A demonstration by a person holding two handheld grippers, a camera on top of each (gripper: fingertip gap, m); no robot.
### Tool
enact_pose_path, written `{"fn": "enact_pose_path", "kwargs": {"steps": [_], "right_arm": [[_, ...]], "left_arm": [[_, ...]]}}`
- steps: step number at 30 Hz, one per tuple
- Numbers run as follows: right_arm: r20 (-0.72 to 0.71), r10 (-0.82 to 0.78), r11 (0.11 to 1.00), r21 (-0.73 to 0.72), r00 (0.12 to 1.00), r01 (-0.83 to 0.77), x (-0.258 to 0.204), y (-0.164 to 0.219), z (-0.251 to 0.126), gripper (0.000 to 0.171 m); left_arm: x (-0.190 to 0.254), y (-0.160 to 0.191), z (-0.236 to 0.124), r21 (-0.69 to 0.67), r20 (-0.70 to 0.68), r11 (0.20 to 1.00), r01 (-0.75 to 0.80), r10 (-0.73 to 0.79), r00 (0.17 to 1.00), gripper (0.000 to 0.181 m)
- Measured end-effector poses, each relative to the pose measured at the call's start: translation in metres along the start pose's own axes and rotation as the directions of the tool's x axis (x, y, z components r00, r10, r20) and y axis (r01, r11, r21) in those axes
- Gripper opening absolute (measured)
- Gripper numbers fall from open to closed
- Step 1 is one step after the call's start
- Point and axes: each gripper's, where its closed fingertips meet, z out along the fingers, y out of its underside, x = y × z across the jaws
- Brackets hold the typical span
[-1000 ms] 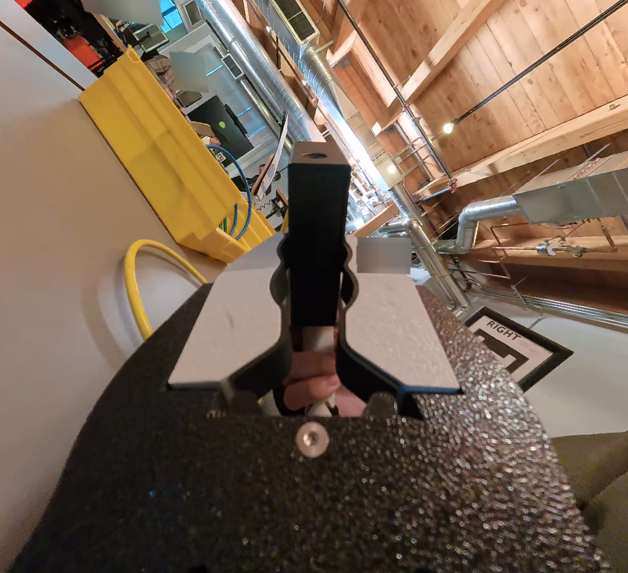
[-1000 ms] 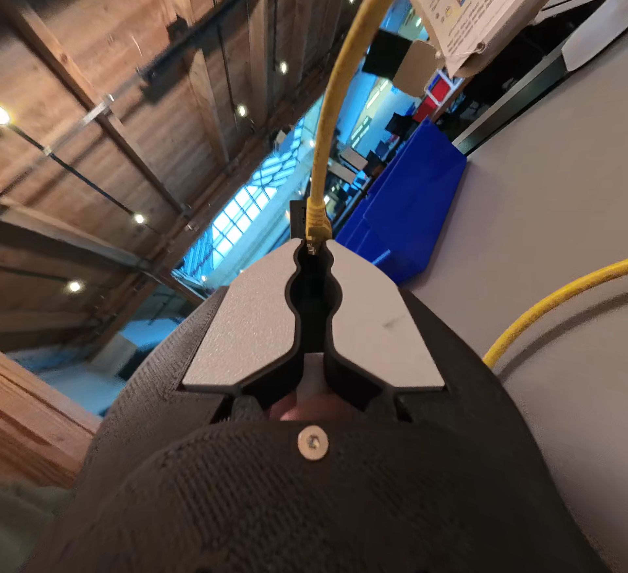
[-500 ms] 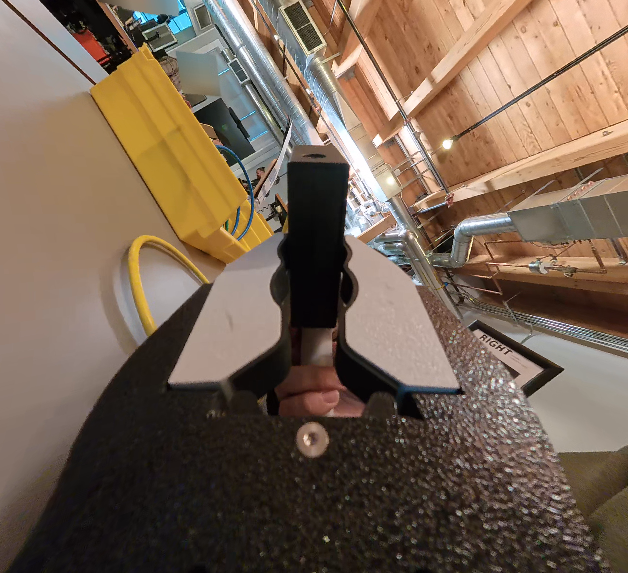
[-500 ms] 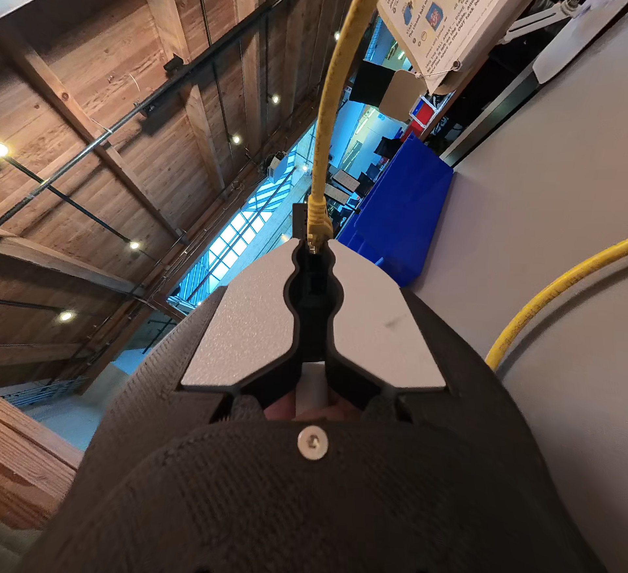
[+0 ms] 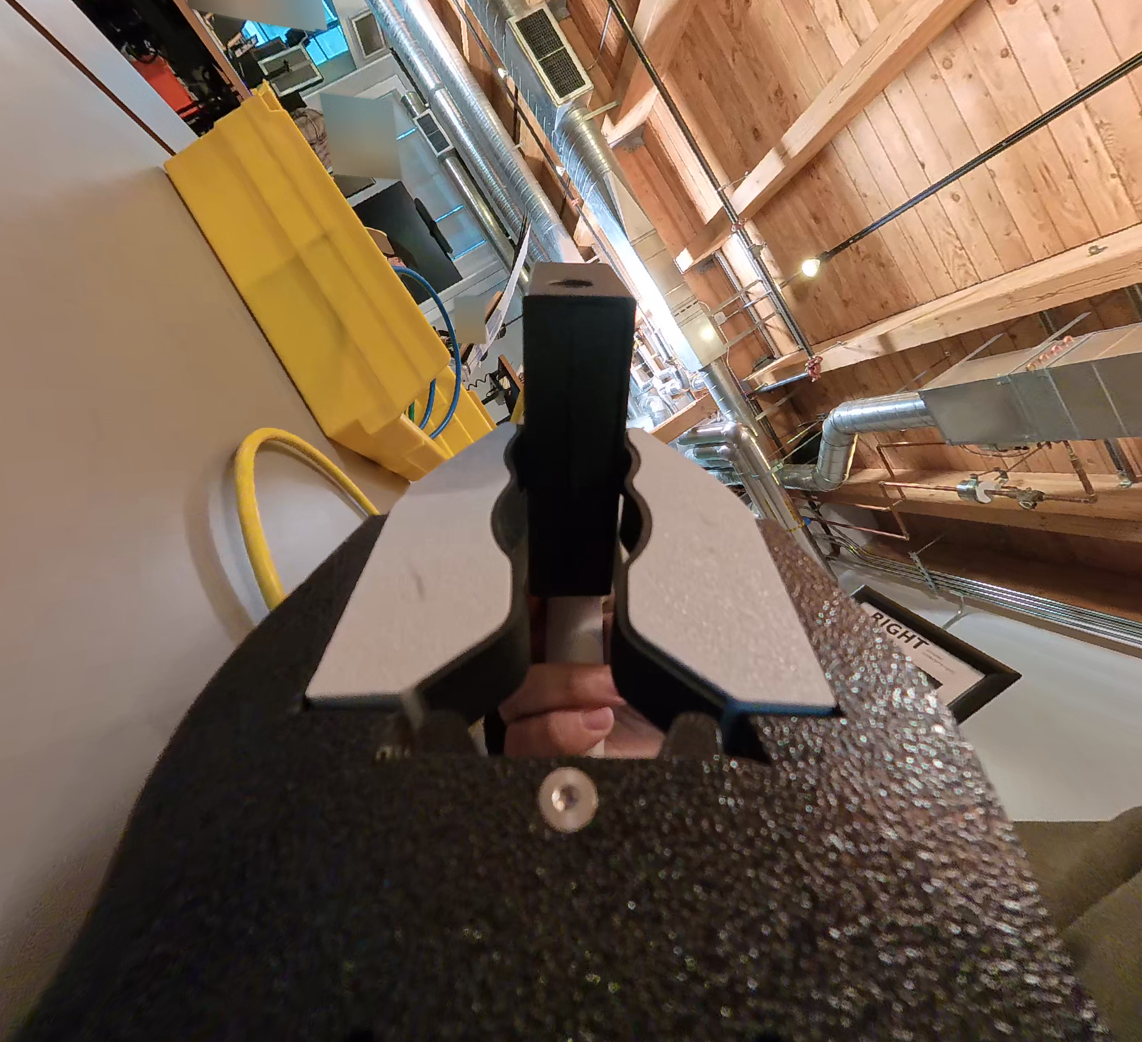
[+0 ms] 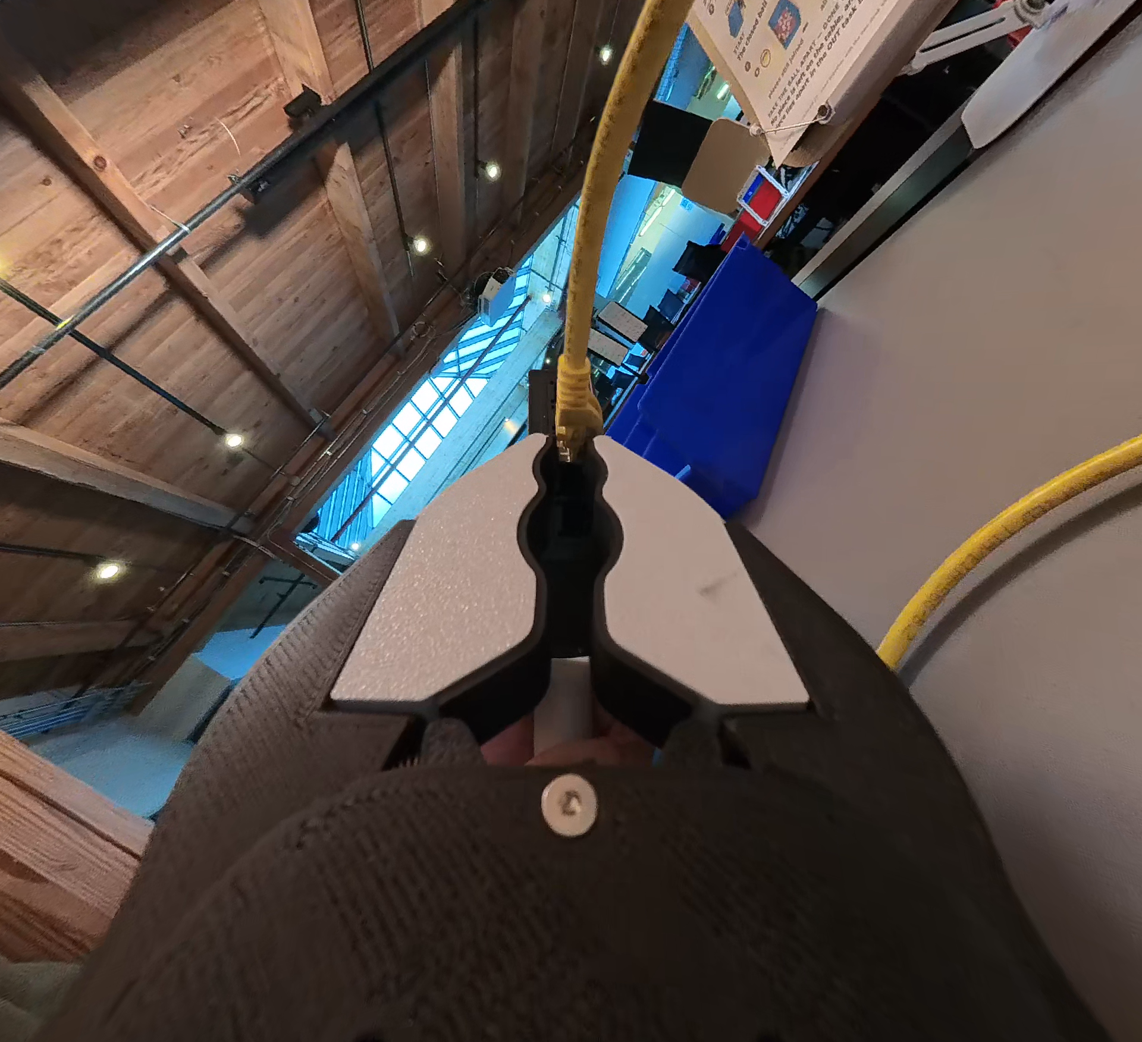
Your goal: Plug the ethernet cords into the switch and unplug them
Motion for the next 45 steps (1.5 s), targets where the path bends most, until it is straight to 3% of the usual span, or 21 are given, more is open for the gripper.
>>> {"fn": "enact_pose_path", "kwargs": {"steps": [45], "right_arm": [[-0.013, 0.018, 0.999, 0.028, 1.0, -0.018, 0.005, -0.0004, -0.003, 0.014]], "left_arm": [[-0.0017, 0.0027, 0.0004, -0.013, -0.009, 1.0, 0.021, -0.022, 1.0, 0.027]]}}
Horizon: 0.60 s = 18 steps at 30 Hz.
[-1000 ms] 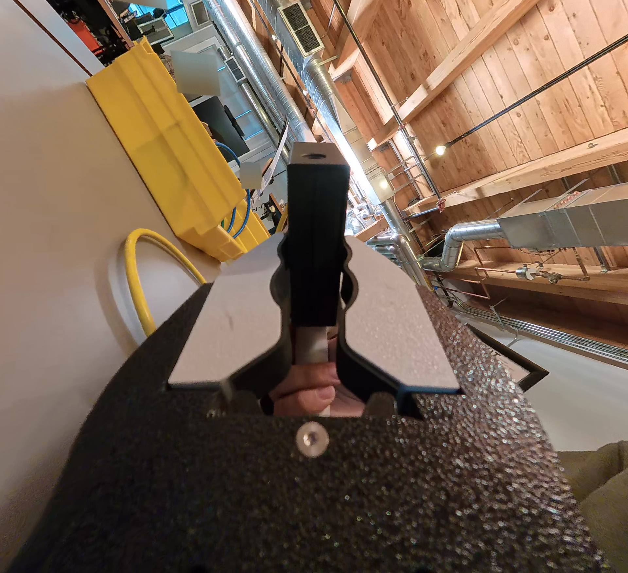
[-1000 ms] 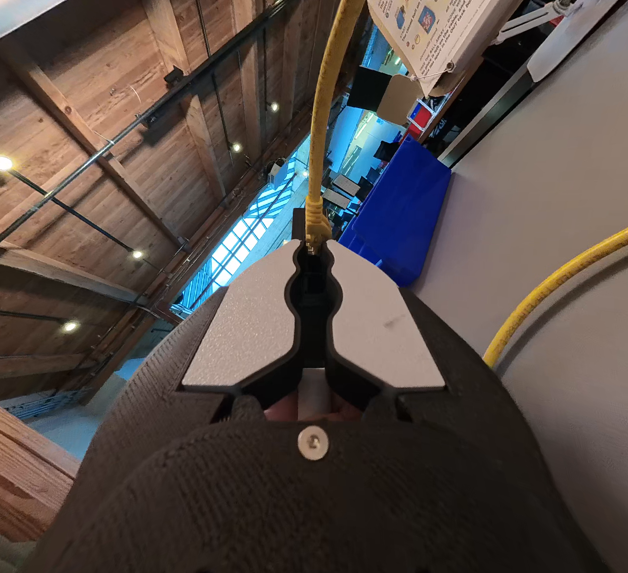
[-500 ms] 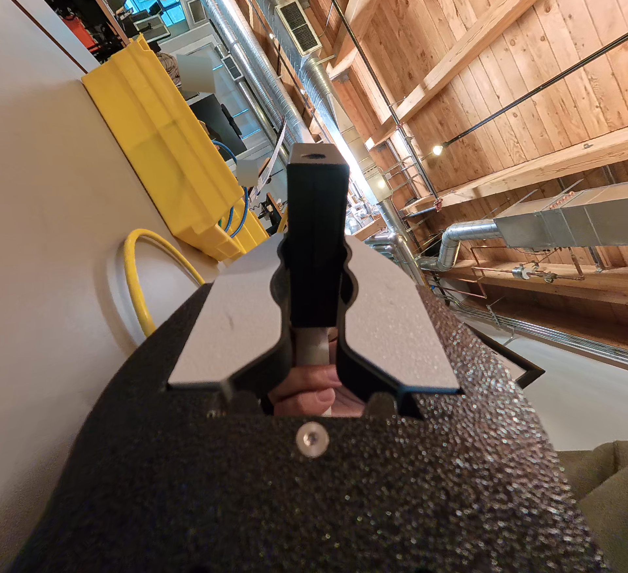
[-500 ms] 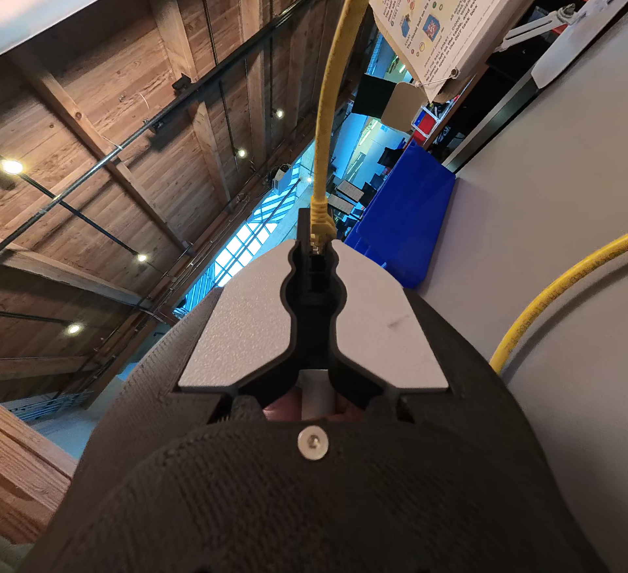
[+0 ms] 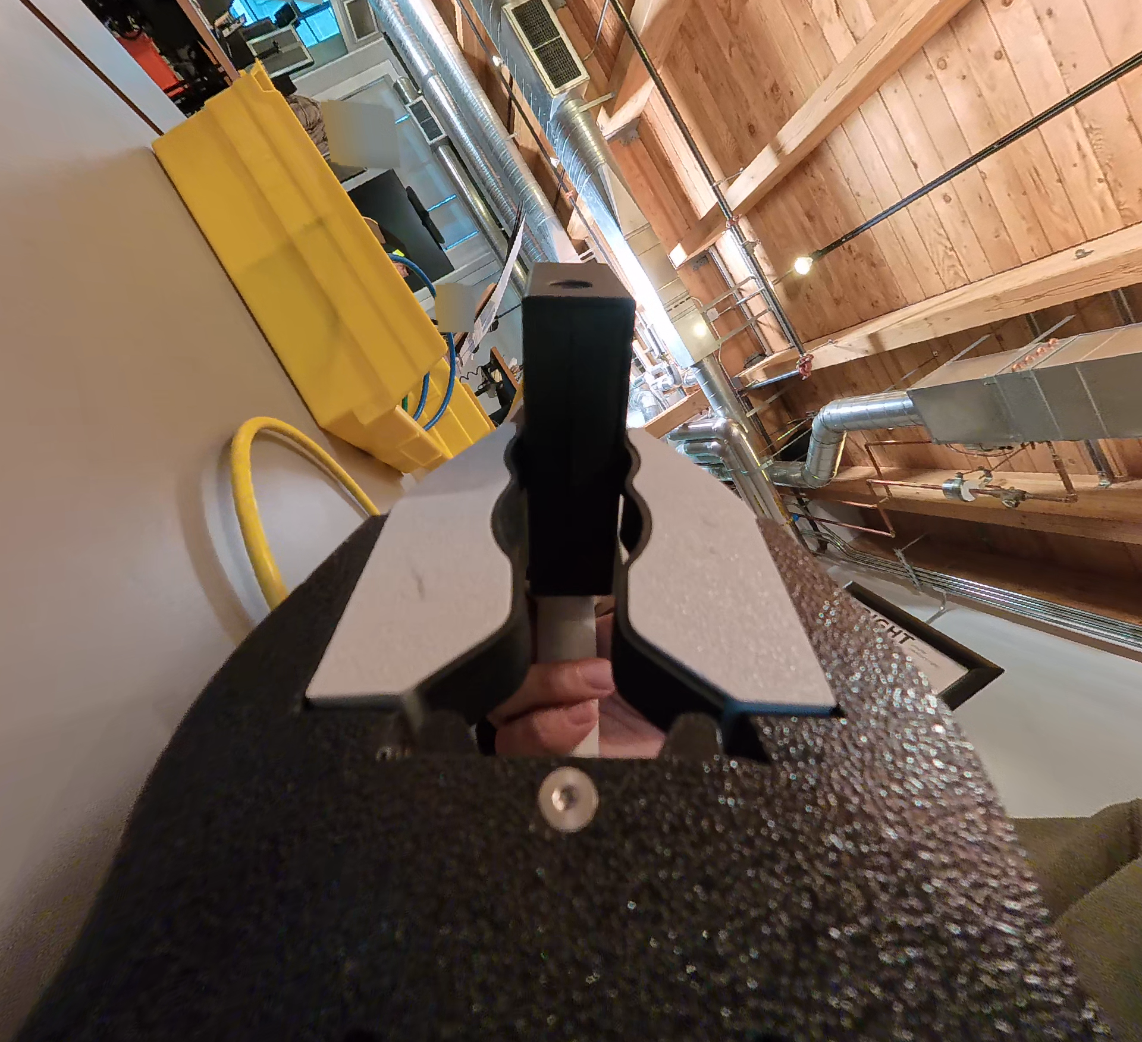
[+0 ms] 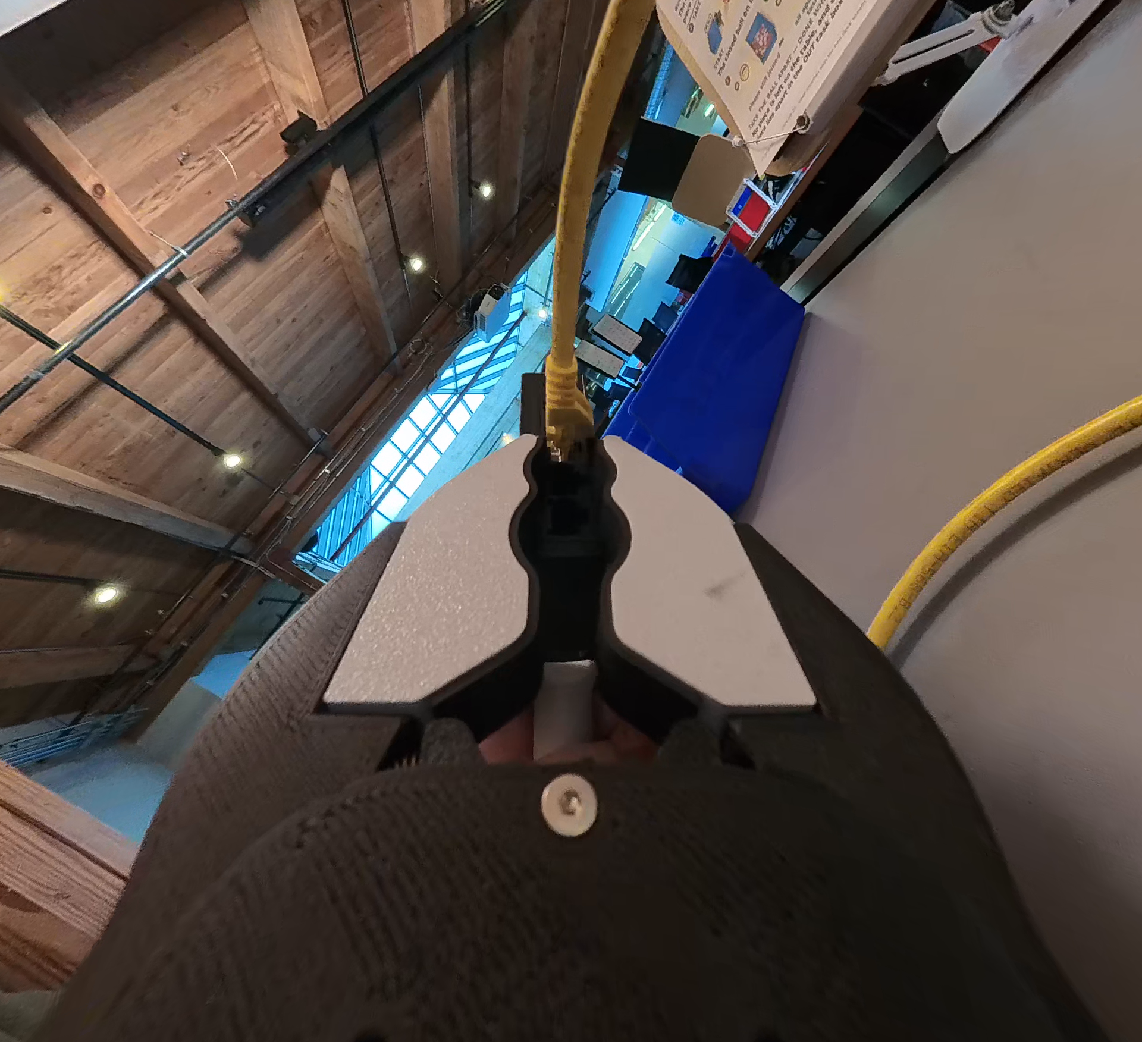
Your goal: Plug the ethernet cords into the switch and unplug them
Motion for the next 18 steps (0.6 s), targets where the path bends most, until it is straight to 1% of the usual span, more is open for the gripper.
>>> {"fn": "enact_pose_path", "kwargs": {"steps": [3, 5, 6, 7, 8, 9, 10, 11, 13, 18], "right_arm": [[0.012, 0.016, 1.0, 0.002, 1.0, -0.016, -0.001, 0.0, 0.0, 0.016], [0.019, 0.042, 0.999, 0.006, 0.999, -0.042, 0.0, 0.0, 0.0, 0.023], [-0.026, 0.058, 0.998, 0.006, 0.998, -0.058, 0.006, 0.001, 0.001, 0.039], [-0.046, 0.061, 0.998, 0.007, 0.997, -0.061, 0.01, 0.001, 0.0, 0.046], [-0.024, 0.057, 0.998, 0.006, 0.998, -0.057, 0.007, 0.002, 0.0, 0.039], [0.016, 0.051, 0.999, 0.004, 0.999, -0.051, 0.001, 0.001, 0.0, 0.027], [0.02, 0.051, 0.999, 0.004, 0.998, -0.051, 0.0, 0.001, 0.0, 0.024], [0.009, 0.048, 0.999, 0.005, 0.999, -0.048, 0.001, 0.001, 0.001, 0.027], [0.024, 0.046, 0.999, 0.007, 0.999, -0.046, -0.002, 0.001, 0.001, 0.017], [0.012, 0.053, 0.999, 0.011, 0.999, -0.053, 0.001, 0.001, 0.001, 0.015]], "left_arm": [[0.0, 0.0, 0.0, 0.001, 0.0, 1.0, -0.002, 0.002, 1.0, 0.026], [0.0, -0.001, 0.0, 0.006, 0.004, 1.0, -0.005, 0.005, 1.0, 0.026], [0.001, -0.001, 0.0, 0.007, 0.0, 1.0, -0.007, 0.007, 1.0, 0.026], [0.002, -0.002, 0.0, 0.008, -0.006, 1.0, -0.006, 0.006, 1.0, 0.026], [0.002, -0.002, 0.0, 0.01, -0.004, 1.0, -0.01, 0.01, 1.0, 0.027], [0.002, -0.002, 0.0, 0.008, -0.001, 1.0, -0.017, 0.017, 1.0, 0.026], [0.002, -0.002, 0.0, 0.004, 0.0, 1.0, -0.021, 0.021, 1.0, 0.026], [0.002, -0.002, 0.0, 0.004, -0.002, 1.0, -0.019, 0.019, 1.0, 0.026], [0.001, -0.002, 0.0, 0.009, 0.002, 1.0, -0.015, 0.015, 1.0, 0.026], [-0.001, -0.002, -0.001, 0.008, 0.009, 1.0, -0.009, 0.009, 1.0, 0.026]]}}
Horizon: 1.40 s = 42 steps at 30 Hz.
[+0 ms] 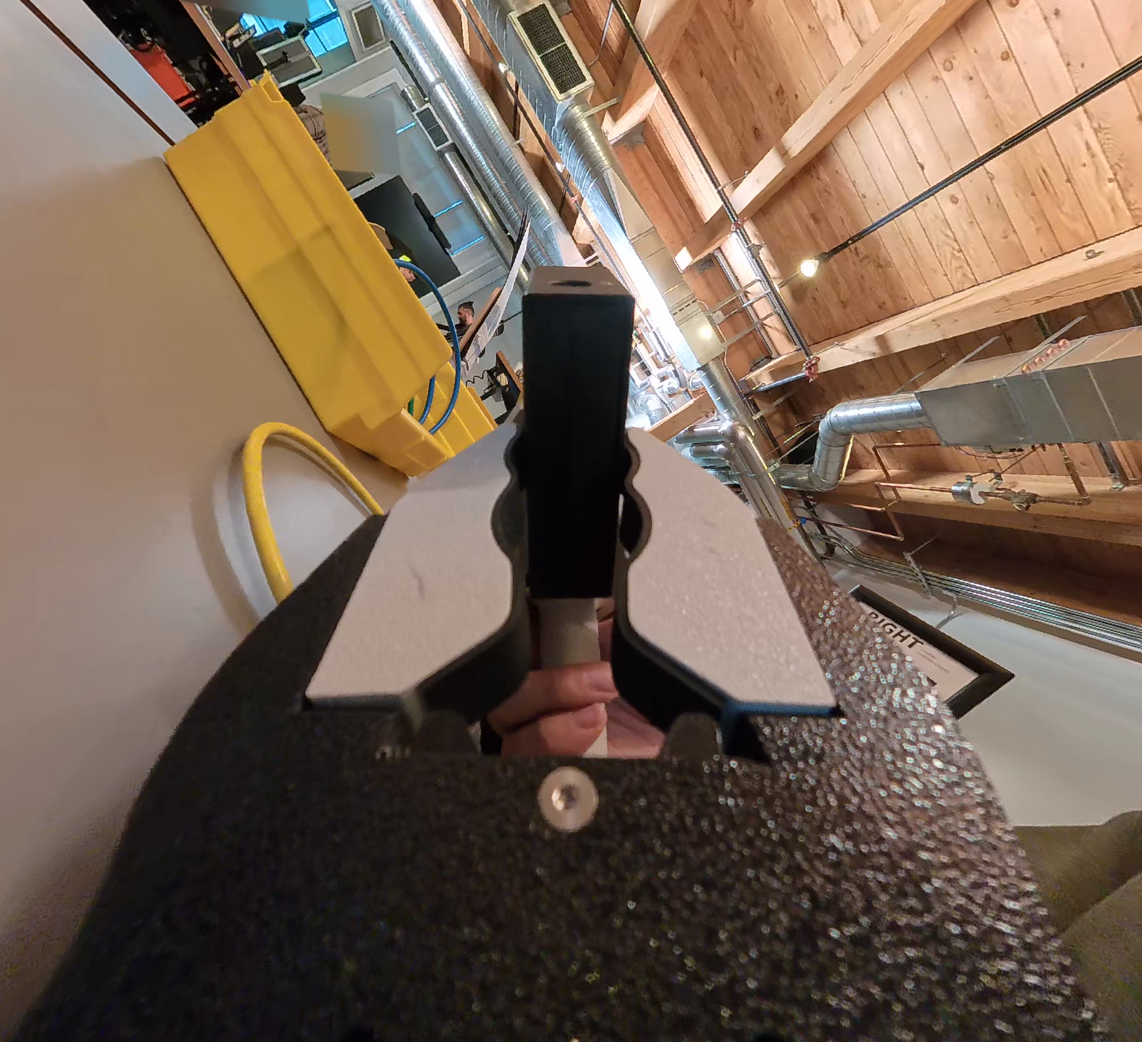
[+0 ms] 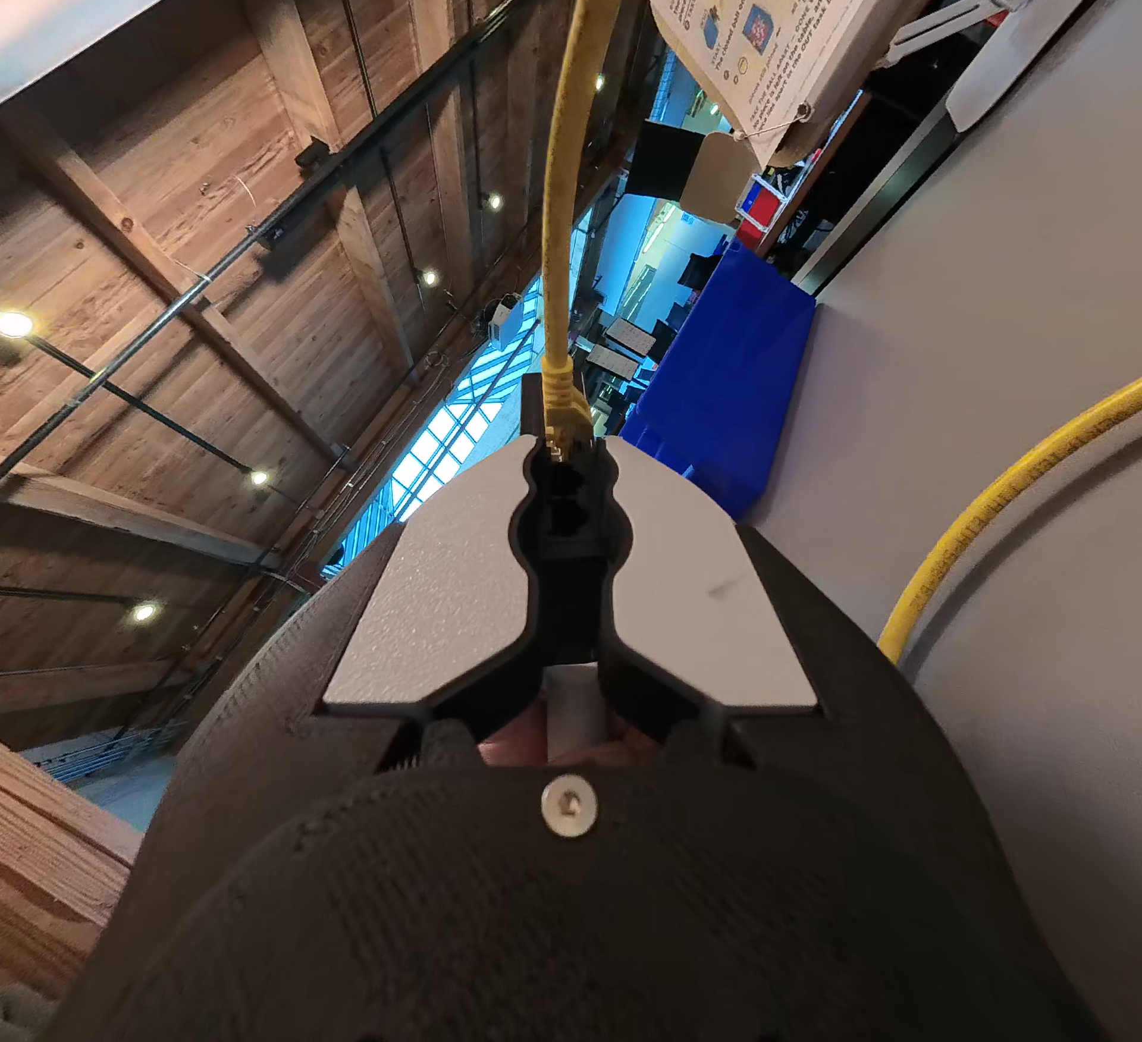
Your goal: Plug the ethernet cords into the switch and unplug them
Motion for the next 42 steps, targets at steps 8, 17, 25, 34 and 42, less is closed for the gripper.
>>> {"fn": "enact_pose_path", "kwargs": {"steps": [8, 17, 25, 34, 42], "right_arm": [[0.008, 0.0, 1.0, 0.019, 1.0, -0.001, -0.0018, -0.0025, 0.0003, 0.015], [-0.026, 0.005, 1.0, 0.014, 1.0, -0.004, 0.001, -0.0004, 0.0009, 0.014], [-0.024, 0.009, 1.0, 0.018, 1.0, -0.009, 0.001, 0.0005, 0.0021, 0.014], [-0.016, 0.022, 1.0, 0.015, 1.0, -0.022, 0.0024, 0.0014, 0.0041, 0.014], [-0.014, -0.003, 1.0, 0.017, 1.0, 0.003, 0.0024, 0.0013, 0.0043, 0.014]], "left_arm": [[0.0014, 0.0039, 0.002, -0.021, -0.007, 1.0, -0.002, 0.002, 1.0, 0.027], [-0.0013, -0.0005, -0.0001, 0.008, 0.011, 1.0, -0.003, 0.003, 1.0, 0.026], [-0.0017, -0.0021, -0.0011, 0.021, 0.005, 1.0, 0.015, -0.015, 1.0, 0.027], [-0.0032, -0.0042, -0.0022, 0.027, 0.014, 1.0, 0.01, -0.011, 1.0, 0.027], [-0.0032, -0.0042, -0.0024, 0.028, 0.013, 1.0, 0.012, -0.012, 1.0, 0.027]]}}
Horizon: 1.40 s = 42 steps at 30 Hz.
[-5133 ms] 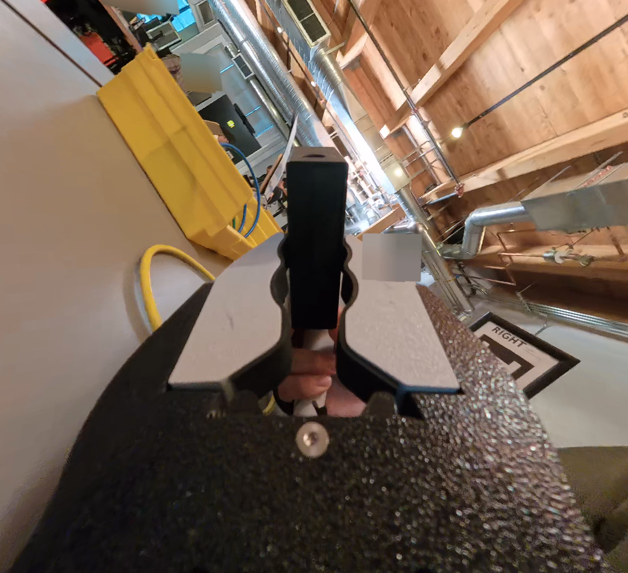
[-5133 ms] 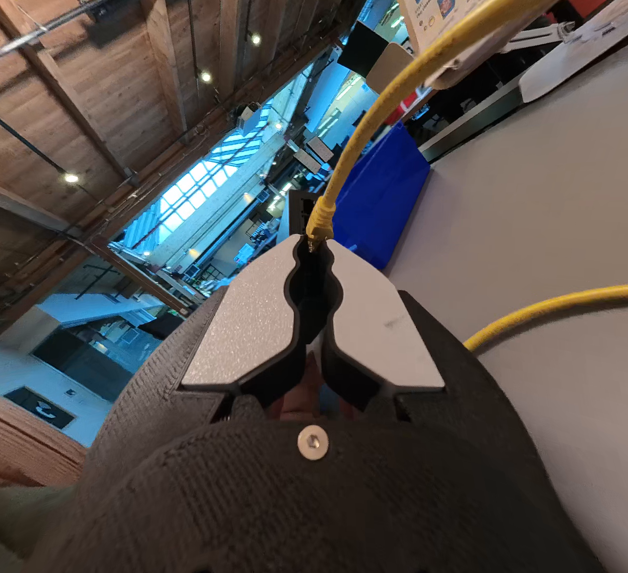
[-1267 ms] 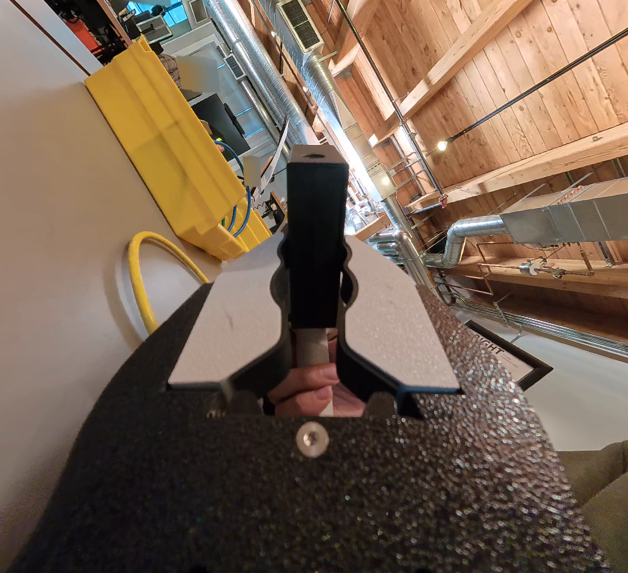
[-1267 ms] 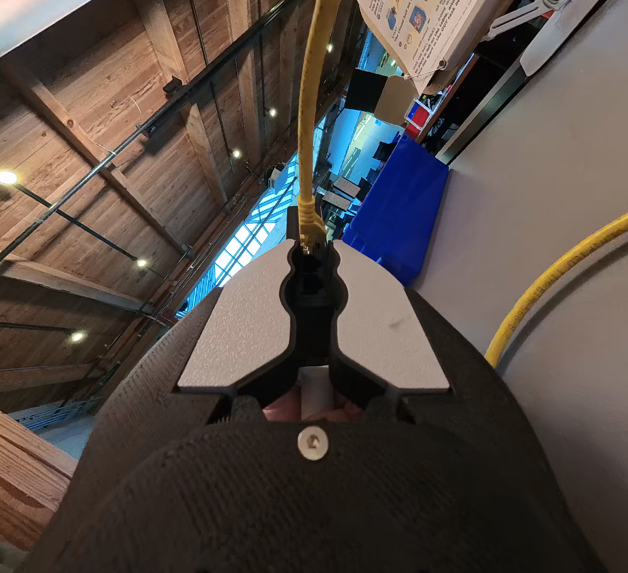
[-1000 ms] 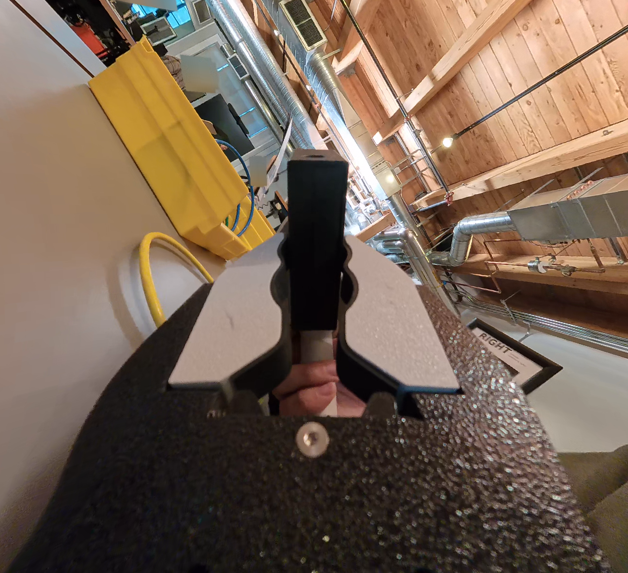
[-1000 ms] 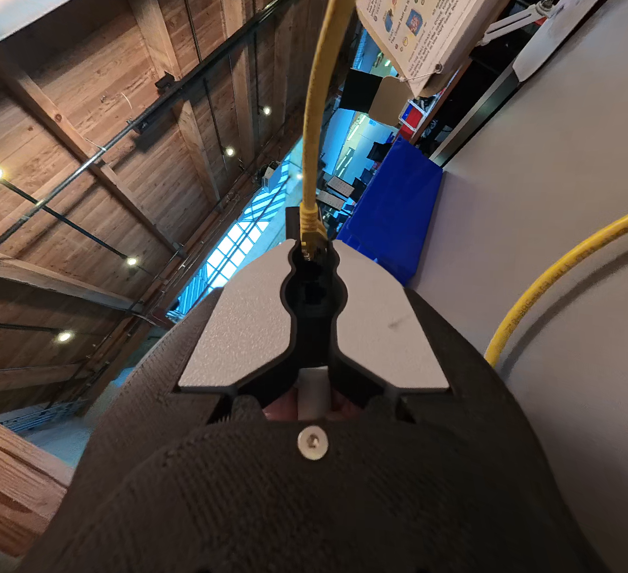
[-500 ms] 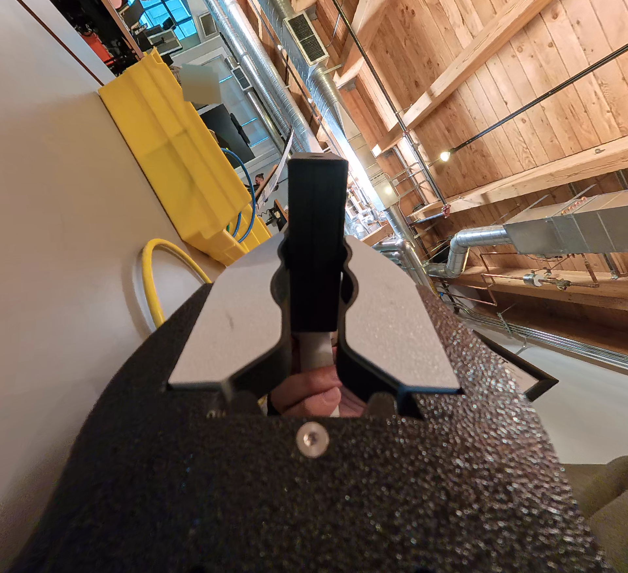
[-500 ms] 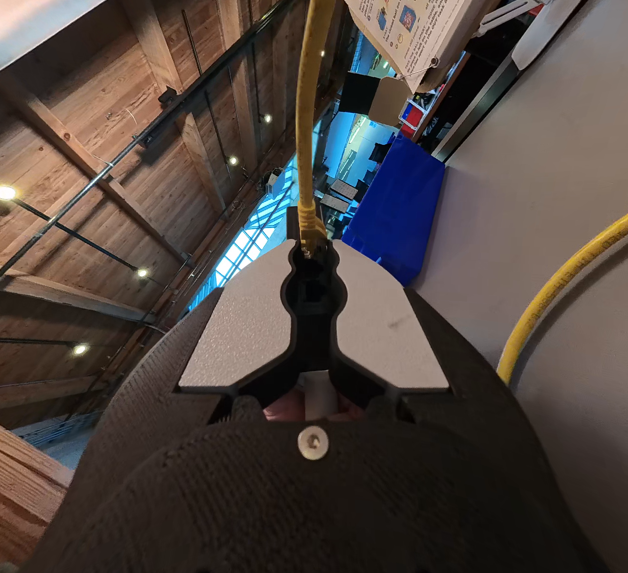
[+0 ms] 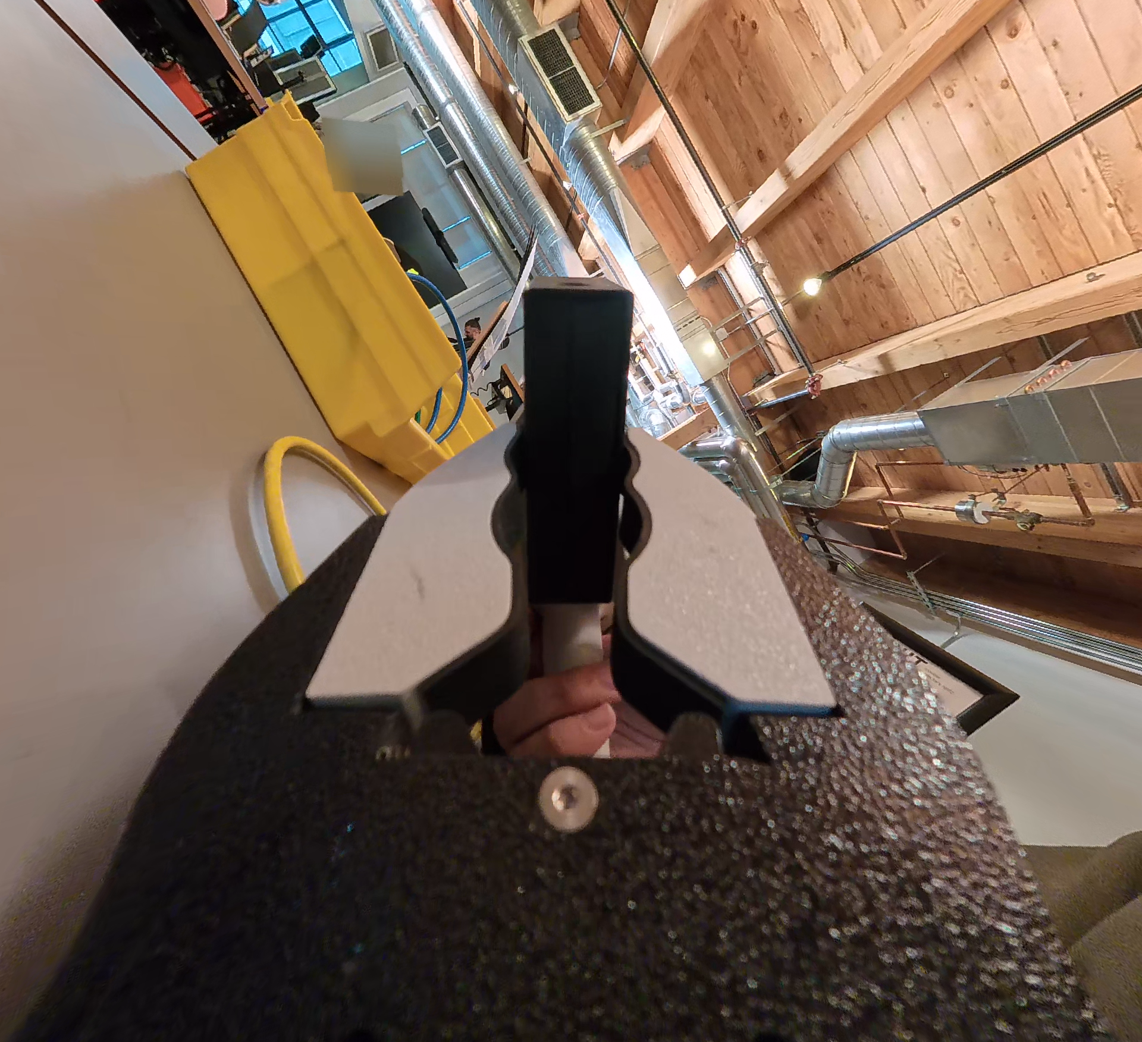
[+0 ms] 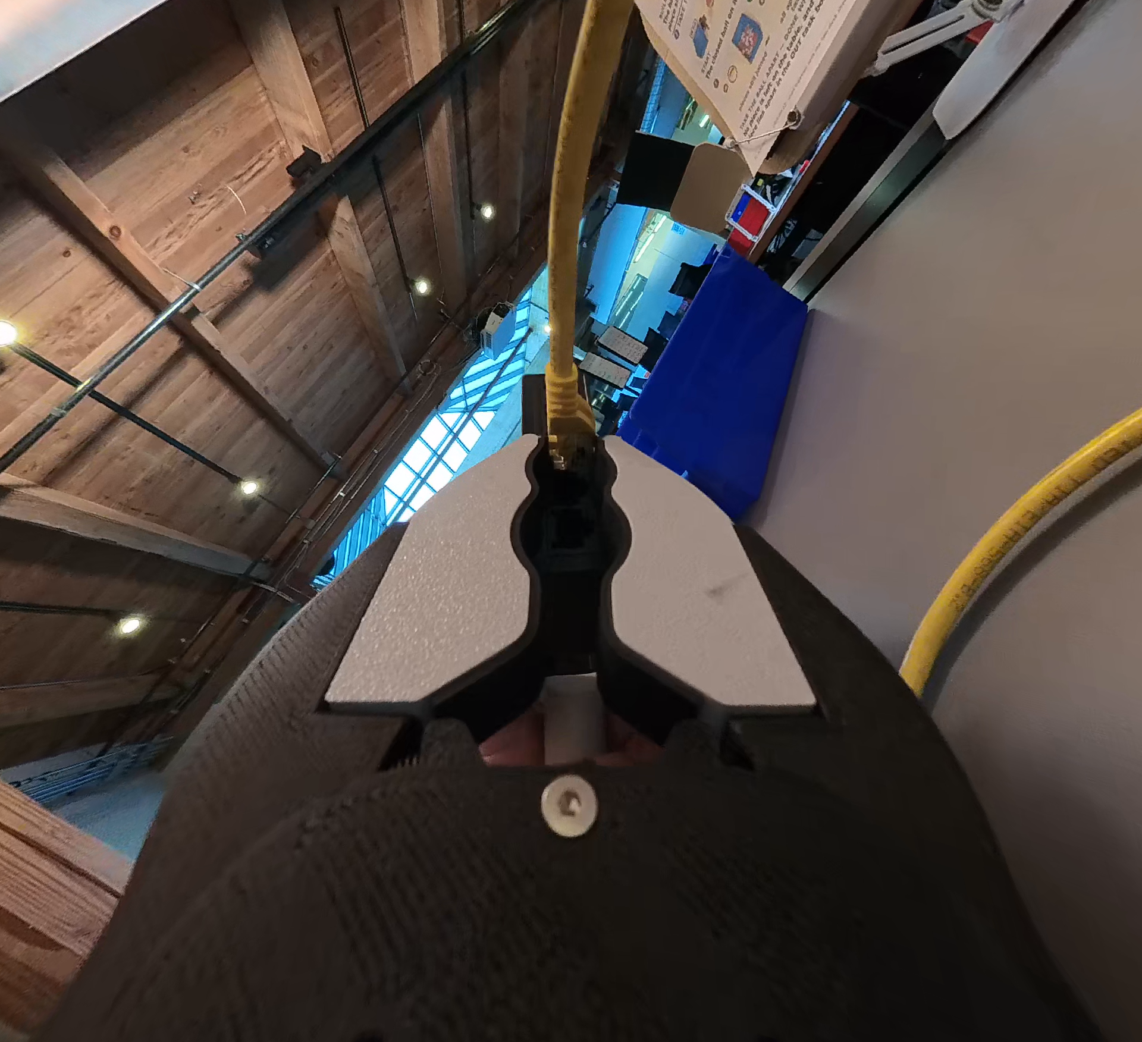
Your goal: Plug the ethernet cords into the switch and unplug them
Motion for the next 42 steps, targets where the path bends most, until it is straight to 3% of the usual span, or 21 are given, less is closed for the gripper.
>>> {"fn": "enact_pose_path", "kwargs": {"steps": [21, 25, 33, 36, 38, 42], "right_arm": [[-0.005, 0.021, 1.0, -0.008, 1.0, -0.021, 0.003, 0.001, 0.0, 0.014], [-0.075, -0.06, 0.998, -0.013, 0.995, 0.059, 0.005, 0.002, 0.001, 0.011], [-0.045, -0.139, 0.988, -0.07, 0.989, 0.135, 0.003, 0.002, 0.001, 0.01], [-0.022, -0.122, 0.993, -0.007, 0.992, 0.122, -0.001, -0.018, -0.003, 0.007], [-0.065, -0.208, 0.976, -0.087, 0.976, 0.202, 0.006, -0.017, -0.003, 0.007], [-0.022, -0.26, 0.955, -0.155, 0.965, 0.254, -0.007, -0.013, -0.006, 0.008]], "left_arm": [[-0.002, 0.0, 0.0, 0.002, 0.019, 1.0, -0.006, 0.006, 1.0, 0.027], [-0.005, -0.001, 0.0, 0.011, 0.04, 1.0, -0.006, 0.005, 0.999, 0.026], [-0.004, -0.002, -0.001, 0.006, 0.032, 1.0, -0.021, 0.02, 0.999, 0.026], [-0.002, -0.005, -0.002, 0.006, 0.008, 1.0, -0.017, 0.017, 1.0, 0.027], [-0.002, -0.009, -0.005, 0.017, -0.004, 1.0, 0.005, -0.005, 1.0, 0.026], [-0.002, -0.009, -0.004, 0.016, 0.009, 1.0, -0.023, 0.023, 1.0, 0.027]]}}
